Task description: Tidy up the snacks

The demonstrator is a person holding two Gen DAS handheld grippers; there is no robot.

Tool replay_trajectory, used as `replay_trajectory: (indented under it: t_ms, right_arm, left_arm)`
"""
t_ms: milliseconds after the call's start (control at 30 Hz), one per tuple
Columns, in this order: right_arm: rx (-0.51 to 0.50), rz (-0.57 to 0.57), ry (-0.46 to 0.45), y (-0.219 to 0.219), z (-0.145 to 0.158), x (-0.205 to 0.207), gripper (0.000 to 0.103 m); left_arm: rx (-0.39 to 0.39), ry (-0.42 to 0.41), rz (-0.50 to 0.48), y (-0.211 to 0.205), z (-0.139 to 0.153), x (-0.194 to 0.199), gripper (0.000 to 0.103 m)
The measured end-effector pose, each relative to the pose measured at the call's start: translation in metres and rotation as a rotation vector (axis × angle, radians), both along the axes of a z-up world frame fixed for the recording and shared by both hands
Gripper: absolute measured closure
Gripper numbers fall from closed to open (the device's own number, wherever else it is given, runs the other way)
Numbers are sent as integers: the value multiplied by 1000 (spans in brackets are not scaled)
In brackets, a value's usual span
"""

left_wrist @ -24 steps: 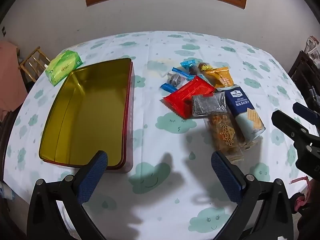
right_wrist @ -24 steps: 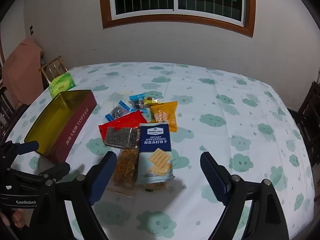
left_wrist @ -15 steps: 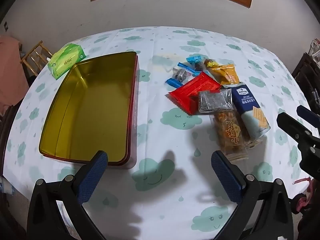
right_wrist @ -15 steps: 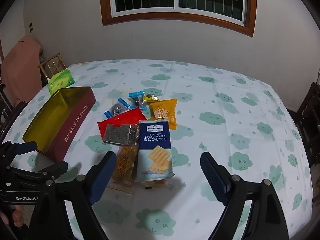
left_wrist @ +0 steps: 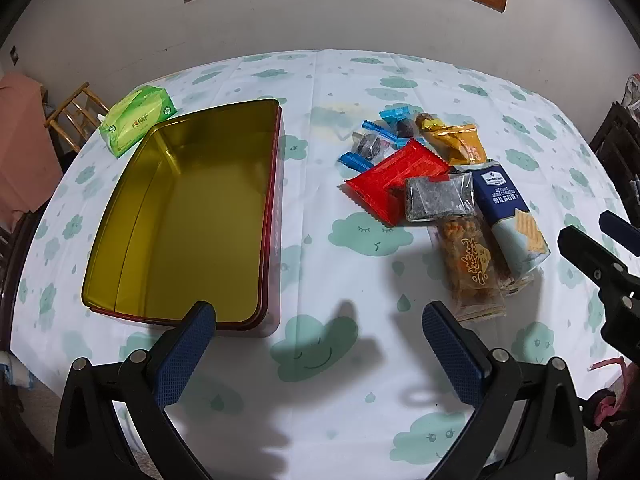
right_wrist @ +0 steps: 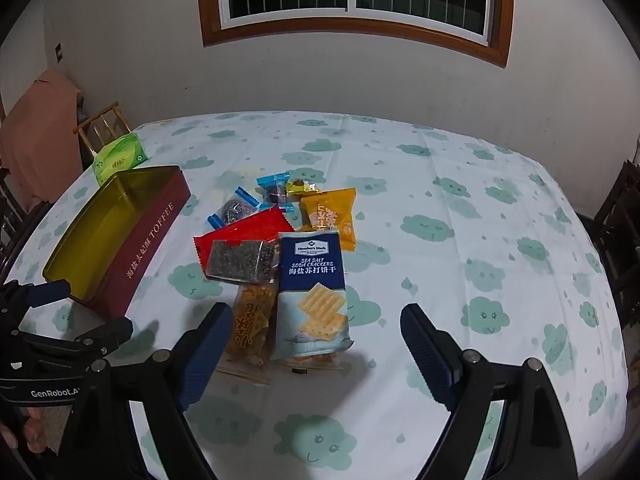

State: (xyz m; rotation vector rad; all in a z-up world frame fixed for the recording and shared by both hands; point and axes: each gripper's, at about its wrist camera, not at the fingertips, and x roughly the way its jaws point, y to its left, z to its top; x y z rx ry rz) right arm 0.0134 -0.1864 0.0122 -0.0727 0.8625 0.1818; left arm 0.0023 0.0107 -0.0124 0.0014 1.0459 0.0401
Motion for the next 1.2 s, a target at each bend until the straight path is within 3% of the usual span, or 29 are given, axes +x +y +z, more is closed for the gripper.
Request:
replay_trajectory:
  t_ms: [1200]
  right_arm:
    - [-12,-2,15,5,-10,3,15]
  left_arm:
    - [13,24,0,-2,-13,1,0]
